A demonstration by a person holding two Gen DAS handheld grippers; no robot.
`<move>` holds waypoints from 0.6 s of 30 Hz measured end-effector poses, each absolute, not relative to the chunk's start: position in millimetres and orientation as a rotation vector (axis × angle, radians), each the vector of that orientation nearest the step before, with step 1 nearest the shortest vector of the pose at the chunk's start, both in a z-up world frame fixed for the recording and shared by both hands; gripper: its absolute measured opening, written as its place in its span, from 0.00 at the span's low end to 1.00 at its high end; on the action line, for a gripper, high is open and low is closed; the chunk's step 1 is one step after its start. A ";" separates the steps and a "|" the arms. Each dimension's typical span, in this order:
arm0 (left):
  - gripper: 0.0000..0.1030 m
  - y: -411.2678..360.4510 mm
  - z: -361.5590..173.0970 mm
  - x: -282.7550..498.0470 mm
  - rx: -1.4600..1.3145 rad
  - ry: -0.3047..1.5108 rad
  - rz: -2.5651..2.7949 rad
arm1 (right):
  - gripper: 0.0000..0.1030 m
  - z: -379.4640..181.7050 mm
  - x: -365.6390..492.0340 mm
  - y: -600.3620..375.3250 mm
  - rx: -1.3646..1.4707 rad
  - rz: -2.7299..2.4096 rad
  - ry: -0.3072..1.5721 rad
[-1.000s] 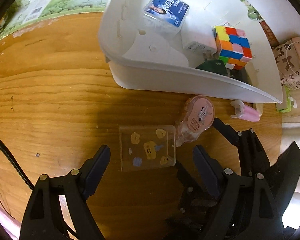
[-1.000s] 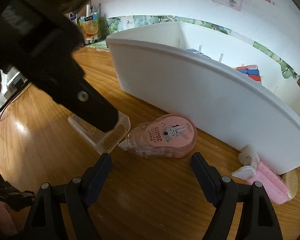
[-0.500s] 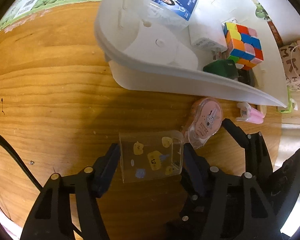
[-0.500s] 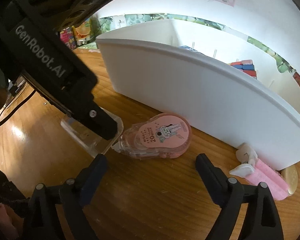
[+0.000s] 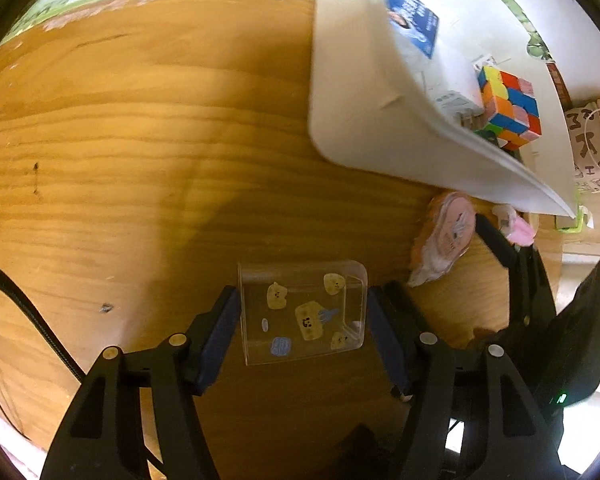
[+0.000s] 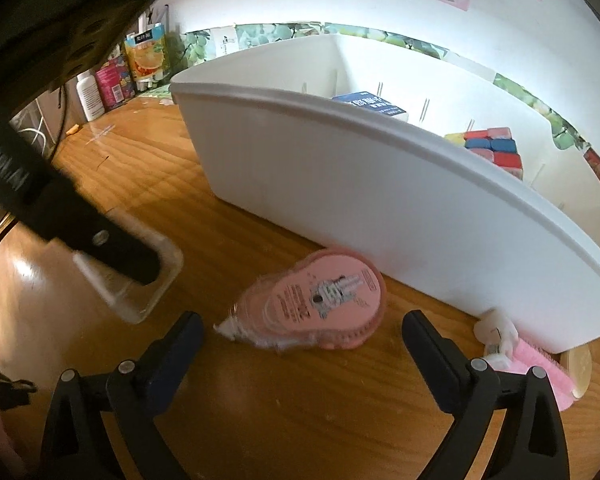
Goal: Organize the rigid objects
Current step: 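Grasp the clear box with the left tool while the right tool grasps the pink tape roller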
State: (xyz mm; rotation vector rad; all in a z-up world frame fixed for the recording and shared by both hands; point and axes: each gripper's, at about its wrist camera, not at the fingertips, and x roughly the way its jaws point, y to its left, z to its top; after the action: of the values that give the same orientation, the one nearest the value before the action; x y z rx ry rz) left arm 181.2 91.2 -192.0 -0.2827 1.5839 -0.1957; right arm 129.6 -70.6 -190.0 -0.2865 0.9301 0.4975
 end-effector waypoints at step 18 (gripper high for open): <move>0.65 100.2 -193.7 153.0 -0.223 1.602 -0.262 | 0.85 -193.3 141.4 -42.2 -0.228 0.421 0.949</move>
State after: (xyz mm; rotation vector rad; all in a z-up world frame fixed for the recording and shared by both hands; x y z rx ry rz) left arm 153.0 100.2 -193.7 -0.2231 1.6017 -0.2617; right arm 141.4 -42.2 -193.3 -0.2276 0.9493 0.4206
